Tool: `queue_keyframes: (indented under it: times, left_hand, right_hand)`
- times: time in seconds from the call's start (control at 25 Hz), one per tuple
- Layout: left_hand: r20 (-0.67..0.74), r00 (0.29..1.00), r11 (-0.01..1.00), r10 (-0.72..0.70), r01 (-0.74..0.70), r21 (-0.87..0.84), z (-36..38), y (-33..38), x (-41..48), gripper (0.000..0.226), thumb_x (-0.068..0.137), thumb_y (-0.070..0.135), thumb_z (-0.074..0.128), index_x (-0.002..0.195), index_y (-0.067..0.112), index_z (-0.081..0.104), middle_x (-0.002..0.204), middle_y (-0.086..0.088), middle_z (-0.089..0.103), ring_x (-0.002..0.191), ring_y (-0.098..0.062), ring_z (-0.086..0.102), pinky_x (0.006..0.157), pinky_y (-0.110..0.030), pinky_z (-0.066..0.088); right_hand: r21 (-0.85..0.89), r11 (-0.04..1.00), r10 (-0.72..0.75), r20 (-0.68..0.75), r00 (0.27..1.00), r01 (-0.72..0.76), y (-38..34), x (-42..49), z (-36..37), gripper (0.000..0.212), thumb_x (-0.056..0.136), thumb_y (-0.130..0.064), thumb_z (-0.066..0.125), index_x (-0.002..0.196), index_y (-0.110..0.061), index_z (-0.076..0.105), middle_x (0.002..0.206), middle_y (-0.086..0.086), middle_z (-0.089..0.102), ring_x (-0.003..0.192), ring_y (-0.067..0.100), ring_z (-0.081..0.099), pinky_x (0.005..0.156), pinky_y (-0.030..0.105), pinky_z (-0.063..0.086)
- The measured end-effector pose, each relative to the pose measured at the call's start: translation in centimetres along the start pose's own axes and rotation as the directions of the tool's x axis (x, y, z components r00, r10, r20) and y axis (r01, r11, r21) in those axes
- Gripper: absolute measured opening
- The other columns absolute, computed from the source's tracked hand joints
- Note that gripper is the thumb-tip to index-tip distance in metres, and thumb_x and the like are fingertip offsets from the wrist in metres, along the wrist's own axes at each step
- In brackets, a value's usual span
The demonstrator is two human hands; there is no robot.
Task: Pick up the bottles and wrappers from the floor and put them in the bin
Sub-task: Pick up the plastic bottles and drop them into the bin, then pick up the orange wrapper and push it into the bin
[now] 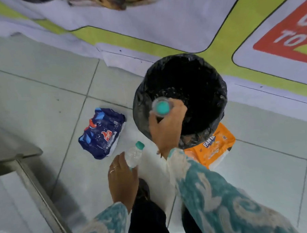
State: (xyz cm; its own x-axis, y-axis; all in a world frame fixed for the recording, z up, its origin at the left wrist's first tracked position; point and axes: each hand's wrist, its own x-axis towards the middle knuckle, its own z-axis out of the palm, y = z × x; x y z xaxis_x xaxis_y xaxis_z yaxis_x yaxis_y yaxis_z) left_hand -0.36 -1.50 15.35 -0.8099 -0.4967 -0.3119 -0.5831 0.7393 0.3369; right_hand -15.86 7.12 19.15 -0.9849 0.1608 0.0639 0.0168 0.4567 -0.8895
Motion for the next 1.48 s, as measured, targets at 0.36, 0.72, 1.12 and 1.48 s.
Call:
queue_keyframes:
  times: [0.36,0.72,1.12,1.48]
  left_hand:
    - [-0.236,0.971,0.923,-0.03,-0.064,-0.381,-3.9,7.1,3.3,0.066,0.08,0.051,0.059,0.128,0.008,0.046,0.119,-0.013,0.059,0.106,-0.027,0.056,0.086,-0.047,0.051]
    - [-0.141,0.982,0.948,0.127,-0.161,-0.273,-1.1,15.8,8.7,0.08,0.078,0.06,0.055,0.139,0.011,0.038,0.133,-0.011,0.053,0.121,-0.028,0.046,0.102,-0.045,0.037]
    - [0.173,0.978,0.986,0.118,-0.136,0.095,7.1,6.1,-4.6,0.056,0.086,0.043,0.035,0.114,-0.001,0.057,0.107,-0.024,0.064,0.095,-0.041,0.061,0.083,-0.05,0.045]
    - [0.587,0.657,0.653,0.474,-0.709,0.266,23.3,6.2,1.1,0.057,0.083,0.043,0.036,0.115,0.003,0.063,0.114,-0.018,0.067,0.102,-0.037,0.063,0.083,-0.053,0.049]
  right_hand:
    - [-0.526,0.818,0.181,-0.149,0.972,-0.233,3.6,-1.0,-3.0,0.061,0.087,-0.038,0.056,0.129,0.005,0.045,0.135,0.024,0.047,0.132,0.04,0.035,0.112,0.049,0.018]
    - [-0.675,0.672,0.431,0.021,0.902,-0.306,9.4,-11.7,-8.3,0.08,0.095,-0.059,0.01,0.126,0.004,0.048,0.135,0.027,0.048,0.13,0.041,0.039,0.107,0.058,0.028]
    - [-0.815,0.469,0.686,0.093,0.722,-0.34,17.8,-7.2,-11.3,0.061,0.092,-0.042,0.051,0.137,-0.005,0.035,0.148,0.016,0.034,0.139,0.033,0.023,0.114,0.051,0.017]
    - [-0.862,0.498,0.611,0.428,0.666,0.097,31.4,-5.0,-7.8,0.045,0.095,-0.019,0.045,0.137,-0.004,0.032,0.144,0.014,0.039,0.132,0.033,0.033,0.103,0.048,0.036]
